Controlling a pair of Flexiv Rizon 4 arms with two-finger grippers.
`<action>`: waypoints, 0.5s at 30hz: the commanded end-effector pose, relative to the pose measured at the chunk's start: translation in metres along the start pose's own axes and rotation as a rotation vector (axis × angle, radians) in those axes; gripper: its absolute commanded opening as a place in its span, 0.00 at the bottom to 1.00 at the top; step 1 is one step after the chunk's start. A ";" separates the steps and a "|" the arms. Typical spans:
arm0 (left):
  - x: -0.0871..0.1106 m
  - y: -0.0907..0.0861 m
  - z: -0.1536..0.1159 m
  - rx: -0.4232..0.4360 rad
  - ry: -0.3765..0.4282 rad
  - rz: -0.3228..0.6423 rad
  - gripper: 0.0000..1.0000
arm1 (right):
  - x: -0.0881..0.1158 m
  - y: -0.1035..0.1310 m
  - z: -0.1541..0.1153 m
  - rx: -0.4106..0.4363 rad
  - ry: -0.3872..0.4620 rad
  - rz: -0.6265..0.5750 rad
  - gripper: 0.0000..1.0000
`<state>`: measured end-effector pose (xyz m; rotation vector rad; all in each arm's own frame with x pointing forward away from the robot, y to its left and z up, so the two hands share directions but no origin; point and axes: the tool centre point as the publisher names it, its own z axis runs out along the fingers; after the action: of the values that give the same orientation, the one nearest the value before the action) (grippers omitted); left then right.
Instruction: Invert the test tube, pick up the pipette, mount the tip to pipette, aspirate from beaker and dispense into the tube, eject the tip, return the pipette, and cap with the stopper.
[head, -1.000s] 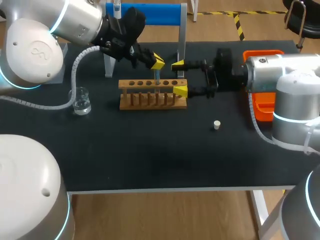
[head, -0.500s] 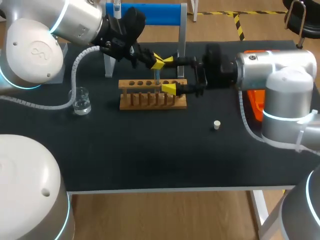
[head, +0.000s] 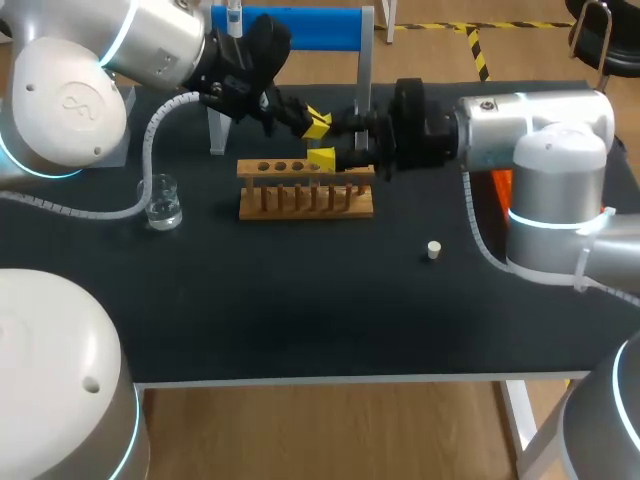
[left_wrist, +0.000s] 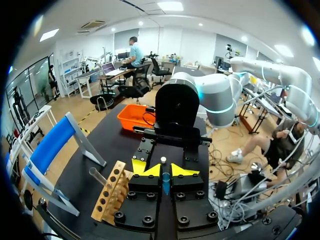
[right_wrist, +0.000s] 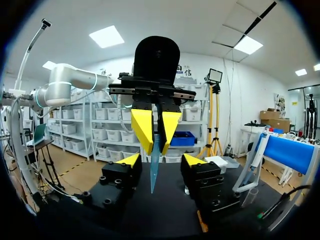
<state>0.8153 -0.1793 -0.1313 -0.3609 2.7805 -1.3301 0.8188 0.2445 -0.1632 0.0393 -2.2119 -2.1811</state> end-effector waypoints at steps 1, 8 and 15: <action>0.000 -0.001 -0.001 -0.004 0.001 -0.001 0.00 | -0.001 0.000 0.003 -0.004 0.004 0.000 0.39; 0.000 -0.001 -0.001 -0.004 0.001 -0.001 0.00 | 0.002 0.000 0.005 -0.010 0.012 0.004 0.38; 0.000 -0.001 -0.001 -0.004 0.001 -0.001 0.00 | 0.003 -0.001 0.007 -0.012 0.018 0.009 0.36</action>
<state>0.8153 -0.1793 -0.1313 -0.3609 2.7803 -1.3300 0.8151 0.2501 -0.1631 0.0481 -2.1865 -2.1800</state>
